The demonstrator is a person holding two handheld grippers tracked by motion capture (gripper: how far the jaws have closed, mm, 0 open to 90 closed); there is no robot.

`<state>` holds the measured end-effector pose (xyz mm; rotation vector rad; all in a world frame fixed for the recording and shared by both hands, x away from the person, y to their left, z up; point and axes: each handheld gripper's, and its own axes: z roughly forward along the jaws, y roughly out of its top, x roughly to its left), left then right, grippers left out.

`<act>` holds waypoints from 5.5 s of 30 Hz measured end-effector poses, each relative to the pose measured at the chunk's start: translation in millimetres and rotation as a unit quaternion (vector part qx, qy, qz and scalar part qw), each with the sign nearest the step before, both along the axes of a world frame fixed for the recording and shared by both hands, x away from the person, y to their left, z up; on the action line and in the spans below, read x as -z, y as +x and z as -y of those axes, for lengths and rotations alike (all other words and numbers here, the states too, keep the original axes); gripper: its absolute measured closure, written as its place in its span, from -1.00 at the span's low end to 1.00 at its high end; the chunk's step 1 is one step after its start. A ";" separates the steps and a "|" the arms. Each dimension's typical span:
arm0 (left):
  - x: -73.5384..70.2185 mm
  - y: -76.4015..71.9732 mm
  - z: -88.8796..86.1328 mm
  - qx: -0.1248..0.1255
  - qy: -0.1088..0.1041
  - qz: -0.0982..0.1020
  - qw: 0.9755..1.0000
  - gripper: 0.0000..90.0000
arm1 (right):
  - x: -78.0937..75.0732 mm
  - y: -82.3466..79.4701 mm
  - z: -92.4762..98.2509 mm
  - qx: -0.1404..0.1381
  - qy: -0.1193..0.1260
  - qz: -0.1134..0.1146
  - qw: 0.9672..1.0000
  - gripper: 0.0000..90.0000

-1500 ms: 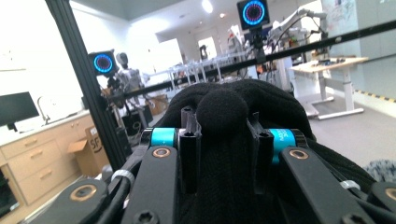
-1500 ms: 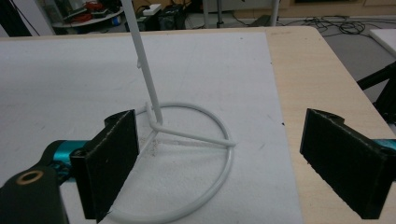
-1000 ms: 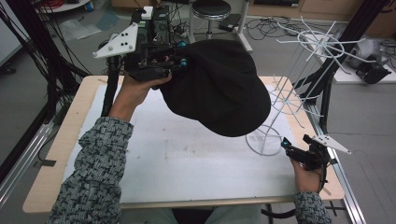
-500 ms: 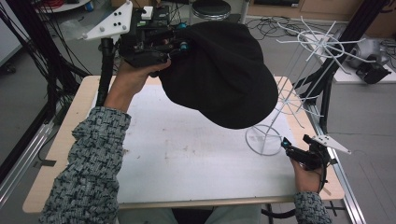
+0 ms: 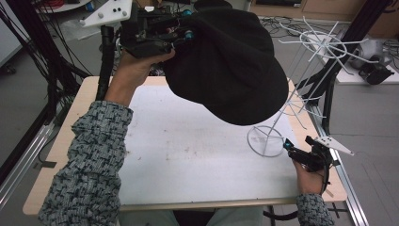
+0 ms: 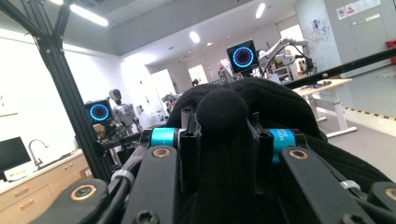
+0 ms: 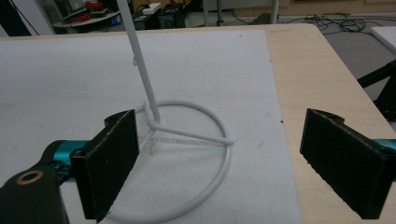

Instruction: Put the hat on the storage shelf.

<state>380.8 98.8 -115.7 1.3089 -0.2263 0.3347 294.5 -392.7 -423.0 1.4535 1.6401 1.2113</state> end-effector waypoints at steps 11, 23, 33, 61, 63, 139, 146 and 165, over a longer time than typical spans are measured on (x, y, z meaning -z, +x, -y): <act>-14.3 0.0 3.7 0.015 -0.013 0.012 1.000 0.60 | 0.5 0.5 0.4 -0.002 0.000 -0.001 1.000 -0.76; -19.5 7.9 22.8 0.040 -0.013 0.019 0.999 0.60 | 0.8 -0.1 2.7 -0.001 0.000 0.000 1.000 -0.76; -10.0 24.3 37.7 0.046 -0.010 0.013 0.999 0.60 | 1.7 -0.5 4.9 0.002 0.005 -0.004 1.000 -0.76; 14.0 38.2 53.3 0.034 0.024 -0.008 0.999 0.56 | 2.4 0.3 4.5 -0.001 0.003 -0.005 1.000 -0.76; 14.7 38.2 53.9 0.033 0.026 -0.010 0.999 0.55 | 2.6 0.5 4.9 -0.001 0.003 -0.005 1.000 -0.76; 100.0 53.6 60.8 -0.072 0.171 -0.079 0.979 0.19 | 3.5 4.7 0.5 -0.007 -0.001 -0.010 1.000 -0.76; 101.1 52.8 56.8 -0.076 0.177 -0.081 0.978 0.16 | 3.5 5.0 -0.2 -0.006 -0.002 -0.010 1.000 -0.76; 107.4 47.6 39.8 -0.100 0.185 -0.085 0.974 0.09 | 3.3 6.2 -2.0 -0.008 -0.005 -0.011 1.000 -0.76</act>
